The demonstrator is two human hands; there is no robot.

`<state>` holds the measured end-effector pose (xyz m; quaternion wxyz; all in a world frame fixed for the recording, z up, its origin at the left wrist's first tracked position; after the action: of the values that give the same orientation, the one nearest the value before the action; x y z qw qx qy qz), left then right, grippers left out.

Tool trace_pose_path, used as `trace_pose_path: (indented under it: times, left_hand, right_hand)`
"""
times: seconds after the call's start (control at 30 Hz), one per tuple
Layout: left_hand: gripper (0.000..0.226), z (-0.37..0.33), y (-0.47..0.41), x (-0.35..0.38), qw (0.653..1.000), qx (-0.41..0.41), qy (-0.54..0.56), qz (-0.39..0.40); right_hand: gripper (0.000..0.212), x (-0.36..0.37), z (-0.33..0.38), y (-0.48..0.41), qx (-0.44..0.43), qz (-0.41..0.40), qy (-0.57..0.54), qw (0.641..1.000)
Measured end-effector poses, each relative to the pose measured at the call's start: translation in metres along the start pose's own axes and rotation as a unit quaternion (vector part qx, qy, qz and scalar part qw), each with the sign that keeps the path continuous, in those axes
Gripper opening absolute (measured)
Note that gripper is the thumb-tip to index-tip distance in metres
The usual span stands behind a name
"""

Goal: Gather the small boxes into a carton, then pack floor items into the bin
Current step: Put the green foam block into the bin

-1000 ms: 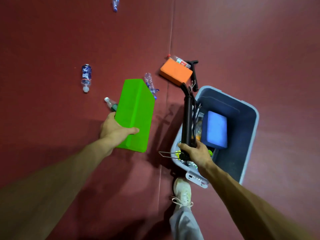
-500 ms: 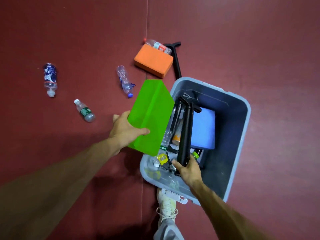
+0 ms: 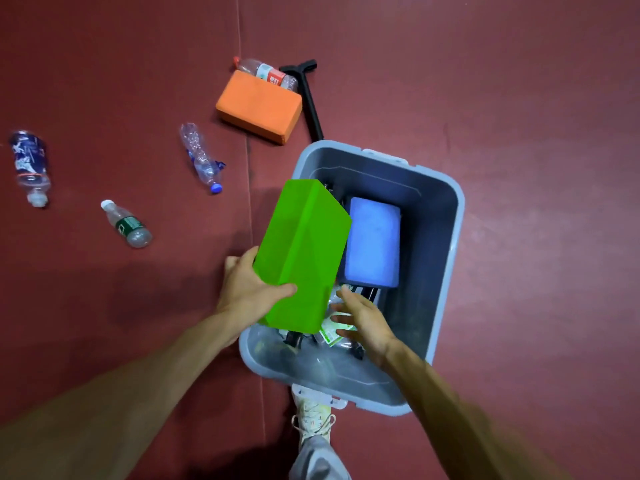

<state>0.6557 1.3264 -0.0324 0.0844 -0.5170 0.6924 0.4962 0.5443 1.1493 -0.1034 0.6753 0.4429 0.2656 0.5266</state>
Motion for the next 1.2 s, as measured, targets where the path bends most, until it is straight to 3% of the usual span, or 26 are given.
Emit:
trace_pose_path:
  times: [0.17, 0.3, 0.5, 0.63, 0.87, 1.2]
  left_hand:
    - [0.101, -0.002, -0.003, 0.049, 0.993, -0.058, 0.070, 0.077]
    - [0.073, 0.007, 0.004, 0.095, 0.986, -0.067, 0.024, 0.150]
    - [0.060, 0.035, 0.024, 0.168, 0.952, -0.066, -0.112, 0.276]
    - [0.040, 0.045, 0.027, 0.189, 0.936, -0.022, -0.210, 0.281]
    - [0.048, 0.021, 0.019, 0.158, 0.950, -0.010, -0.196, 0.244]
    - [0.035, 0.024, 0.010, 0.010, 0.976, 0.007, -0.055, 0.209]
  right_hand:
    - [0.040, -0.031, -0.009, 0.000, 0.000, -0.014, -0.042, 0.999]
    - [0.047, -0.068, -0.040, -0.003, 0.003, -0.106, 0.009, 0.994]
    - [0.049, -0.109, -0.081, 0.013, 0.040, -0.190, 0.211, 0.958]
    - [0.045, -0.116, -0.091, 0.013, 0.066, -0.216, 0.274, 0.935]
    - [0.044, -0.100, -0.078, 0.005, 0.094, -0.195, 0.312, 0.925]
    - [0.039, -0.006, -0.002, 0.033, -0.003, -0.182, 0.347, 0.920]
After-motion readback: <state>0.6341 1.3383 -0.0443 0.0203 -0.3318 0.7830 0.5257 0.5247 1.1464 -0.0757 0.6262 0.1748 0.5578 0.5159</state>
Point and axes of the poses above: each hand's wrist, its own y-axis away from the middle knuckle, its own x-axis out of the palm, z = x × y, the point moved 6 cm from there along -y, towards the middle knuckle, and after that the axes turned 4 degrees about -y, right-handed, at the moved point
